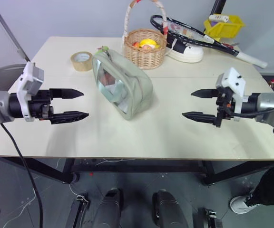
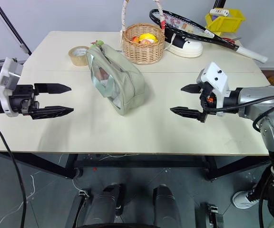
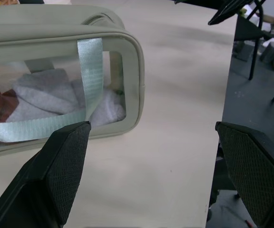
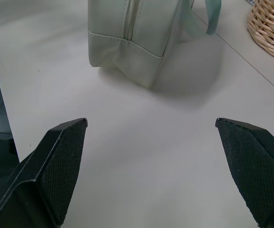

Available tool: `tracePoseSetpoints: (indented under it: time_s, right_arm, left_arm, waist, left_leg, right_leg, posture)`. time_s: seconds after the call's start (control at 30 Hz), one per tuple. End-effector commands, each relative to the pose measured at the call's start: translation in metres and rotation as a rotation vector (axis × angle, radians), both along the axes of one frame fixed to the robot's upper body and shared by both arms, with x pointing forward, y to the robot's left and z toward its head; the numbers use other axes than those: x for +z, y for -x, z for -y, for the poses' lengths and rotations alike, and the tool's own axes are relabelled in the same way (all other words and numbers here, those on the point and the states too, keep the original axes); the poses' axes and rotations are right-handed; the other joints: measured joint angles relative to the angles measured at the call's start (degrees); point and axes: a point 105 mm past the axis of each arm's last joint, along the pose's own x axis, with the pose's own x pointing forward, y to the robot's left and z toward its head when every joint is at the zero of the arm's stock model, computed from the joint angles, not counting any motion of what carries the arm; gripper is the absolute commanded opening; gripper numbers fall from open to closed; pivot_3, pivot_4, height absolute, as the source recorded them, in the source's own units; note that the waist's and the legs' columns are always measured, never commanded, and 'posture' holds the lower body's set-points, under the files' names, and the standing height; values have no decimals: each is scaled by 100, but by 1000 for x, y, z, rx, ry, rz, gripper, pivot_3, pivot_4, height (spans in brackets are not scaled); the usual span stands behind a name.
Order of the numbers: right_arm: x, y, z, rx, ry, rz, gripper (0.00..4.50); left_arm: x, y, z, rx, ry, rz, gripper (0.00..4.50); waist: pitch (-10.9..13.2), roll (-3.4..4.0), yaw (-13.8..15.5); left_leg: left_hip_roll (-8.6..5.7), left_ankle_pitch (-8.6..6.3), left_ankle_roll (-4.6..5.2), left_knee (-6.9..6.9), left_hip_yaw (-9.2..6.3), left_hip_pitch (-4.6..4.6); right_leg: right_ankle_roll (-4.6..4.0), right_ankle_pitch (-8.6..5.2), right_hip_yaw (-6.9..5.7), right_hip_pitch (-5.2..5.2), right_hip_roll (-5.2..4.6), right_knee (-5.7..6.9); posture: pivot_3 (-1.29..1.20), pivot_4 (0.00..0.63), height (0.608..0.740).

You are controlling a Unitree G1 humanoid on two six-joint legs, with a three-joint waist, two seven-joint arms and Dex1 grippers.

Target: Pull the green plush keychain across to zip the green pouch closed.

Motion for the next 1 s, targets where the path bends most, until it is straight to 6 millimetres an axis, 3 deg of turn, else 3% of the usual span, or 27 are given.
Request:
tracePoseSetpoints:
  time_s: [0.03, 0.4, 0.5, 0.6, 0.77, 0.9, 1.0]
  right_arm:
    - [11, 4, -1, 12, 14, 49, 4500]
    - [14, 5, -5, 24, 23, 58, 4500]
    - [25, 0, -15, 44, 15, 86, 4500]
    - [45, -8, -35, 86, -13, 114, 4500]
    - [65, -30, -72, 99, -63, 105, 4500]
    - [86, -57, -113, 63, -117, 69, 4500]
    - [89, -69, -145, 64, -96, 21, 4500]
  left_arm:
    - [22, -2, -1, 20, 70, 39, 4475]
    - [23, 1, -4, 9, 65, 52, 4475]
    - [33, 1, -7, 21, 131, 78, 4475]
    - [45, -3, -9, 45, 204, 113, 4475]
    - [49, -7, -11, 67, 217, 132, 4475]
    - [50, -6, -17, 71, 213, 151, 4475]
    - [47, -9, -22, 94, 213, 159, 4475]
  waist:
    - [0, 0, 0]
    - [0, 0, -12]
    - [0, 1, -13]
    - [0, 1, -42]
    - [0, 0, -41]
    - [0, 0, -51]
    - [-2, -3, -80]
  left_leg:
    - [0, 0, 0, 0, 0, 0]
    - [8, -8, 12, 28, 1, -7]
    - [9, -11, 15, 40, 0, -13]
    - [12, -12, 16, 44, -1, -15]
    - [14, -13, 16, 49, 0, -23]
    - [11, -12, 16, 58, 0, -35]
    - [4, -11, 14, 77, 4, -78]
  right_leg:
    - [0, 0, 0, 0, 0, 0]
    - [1, 0, -3, 3, 17, 7]
    - [1, 0, -5, 2, 17, 9]
    - [1, 0, -5, 1, 17, 12]
    - [2, 0, -4, -10, 21, 20]
    - [3, 1, -4, -26, 23, 35]
    - [9, 3, -4, -82, 14, 98]
  posture:
    - [0, 150, 644]
    - [0, 150, 644]
    - [0, 150, 644]
    - [0, 150, 644]
    - [0, 150, 644]
    - [0, 150, 644]
    - [0, 150, 644]
